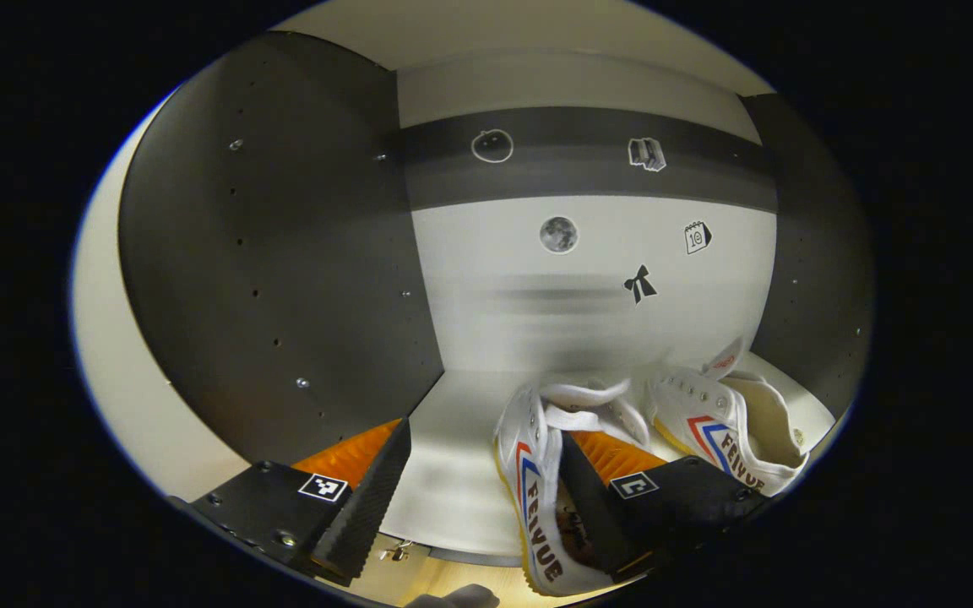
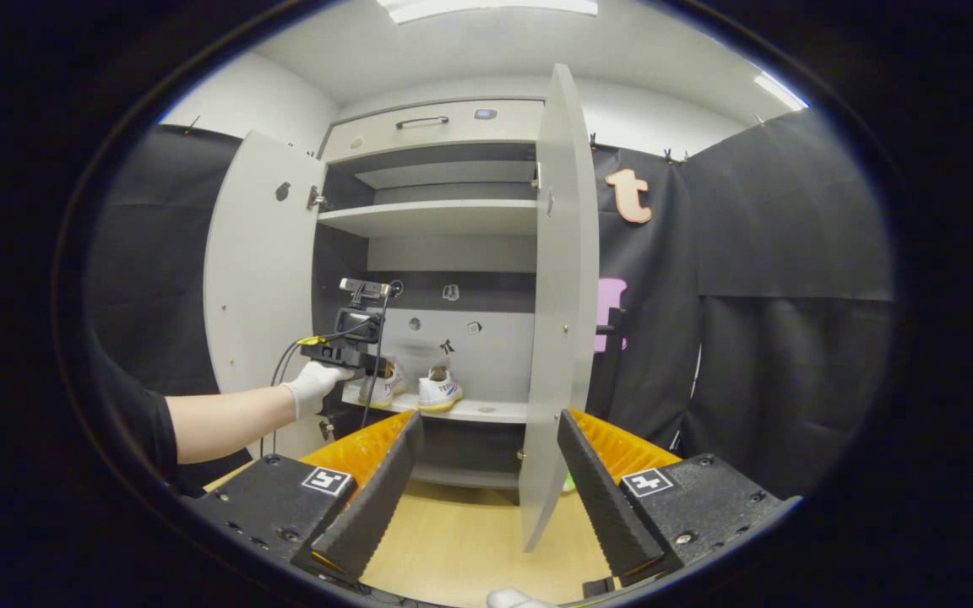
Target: Grab one shoe with the right hand and put it into the shoe cabinet, grab the other shoe with the left hand and put it into the shoe cabinet; then close the right door with the right hand and the left door with the left hand.
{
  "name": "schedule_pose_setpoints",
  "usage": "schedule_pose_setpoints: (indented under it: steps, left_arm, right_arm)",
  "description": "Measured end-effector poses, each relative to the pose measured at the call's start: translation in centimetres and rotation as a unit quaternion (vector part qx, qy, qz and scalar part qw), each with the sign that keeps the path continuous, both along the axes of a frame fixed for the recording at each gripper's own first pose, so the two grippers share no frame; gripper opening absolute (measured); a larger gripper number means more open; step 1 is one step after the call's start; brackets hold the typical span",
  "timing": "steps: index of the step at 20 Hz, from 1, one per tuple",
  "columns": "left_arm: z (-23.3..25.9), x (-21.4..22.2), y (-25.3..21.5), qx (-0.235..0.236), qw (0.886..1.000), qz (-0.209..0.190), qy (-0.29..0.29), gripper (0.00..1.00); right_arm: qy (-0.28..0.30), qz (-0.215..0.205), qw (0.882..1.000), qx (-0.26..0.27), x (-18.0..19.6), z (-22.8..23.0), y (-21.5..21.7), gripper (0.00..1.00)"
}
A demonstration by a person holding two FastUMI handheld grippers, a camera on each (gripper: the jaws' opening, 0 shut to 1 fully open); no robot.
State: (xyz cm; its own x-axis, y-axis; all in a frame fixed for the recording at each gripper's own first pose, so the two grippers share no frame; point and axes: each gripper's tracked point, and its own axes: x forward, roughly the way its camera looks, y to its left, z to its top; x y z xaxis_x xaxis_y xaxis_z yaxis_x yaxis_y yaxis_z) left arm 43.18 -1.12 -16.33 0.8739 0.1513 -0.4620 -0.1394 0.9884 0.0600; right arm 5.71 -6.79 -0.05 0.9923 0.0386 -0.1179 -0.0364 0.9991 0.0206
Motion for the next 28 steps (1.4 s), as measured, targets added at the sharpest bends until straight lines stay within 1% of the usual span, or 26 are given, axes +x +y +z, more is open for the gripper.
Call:
schedule_pose_setpoints:
  steps: [3, 6, 8, 11, 14, 17, 20, 23, 24, 25, 28]
  left_arm:
    - [1.9, -0.8, -0.6, -0.004, 1.000, -0.019, -0.022, 0.96]
    - [3.0, -2.6, -0.8, 0.016, 0.999, -0.029, -0.033, 0.96]
    - [4.1, -4.1, -1.5, 0.018, 0.998, -0.038, -0.047, 0.97]
    - [7.4, -7.0, -2.9, 0.025, 0.994, -0.056, -0.088, 0.96]
    - [11.5, -10.9, -4.5, 0.026, 0.987, -0.079, -0.139, 0.96]
    - [14.9, -15.7, -5.4, 0.016, 0.979, -0.088, -0.185, 0.96]
    - [17.1, -21.4, -5.6, 0.009, 0.971, -0.092, -0.220, 0.96]
    - [17.4, -26.9, -5.5, 0.011, 0.968, -0.095, -0.232, 0.96]
    - [17.1, -28.7, -5.2, 0.013, 0.967, -0.092, -0.236, 1.00]
    - [16.5, -30.4, -4.9, 0.012, 0.968, -0.089, -0.234, 0.96]
    - [14.2, -34.5, -3.7, 0.009, 0.972, -0.071, -0.222, 0.96]
  right_arm:
    - [-0.005, 0.006, 1.000, 0.000, -0.1, 0.3, 0.5, 1.00]
    - [-0.009, 0.012, 1.000, 0.000, -0.3, 0.6, 1.0, 1.00]
    - [-0.014, 0.014, 1.000, -0.001, -0.5, 0.8, 1.2, 1.00]
    - [-0.019, 0.015, 1.000, -0.003, -0.5, 1.1, 1.1, 1.00]
    - [-0.024, 0.016, 1.000, -0.006, -0.6, 1.4, 1.0, 1.00]
    - [-0.030, 0.013, 0.999, -0.007, -0.8, 1.8, 0.5, 1.00]
    - [-0.033, 0.008, 0.999, -0.008, -1.0, 1.8, -0.4, 1.00]
    - [-0.034, 0.000, 0.999, -0.006, -1.0, 1.7, -1.5, 1.00]
    - [-0.036, -0.003, 0.999, -0.006, -1.1, 1.7, -1.9, 1.00]
    - [-0.035, -0.009, 0.999, -0.005, -1.1, 1.6, -2.5, 1.00]
    - [-0.028, -0.028, 0.999, -0.002, -1.0, 0.7, -4.5, 1.00]
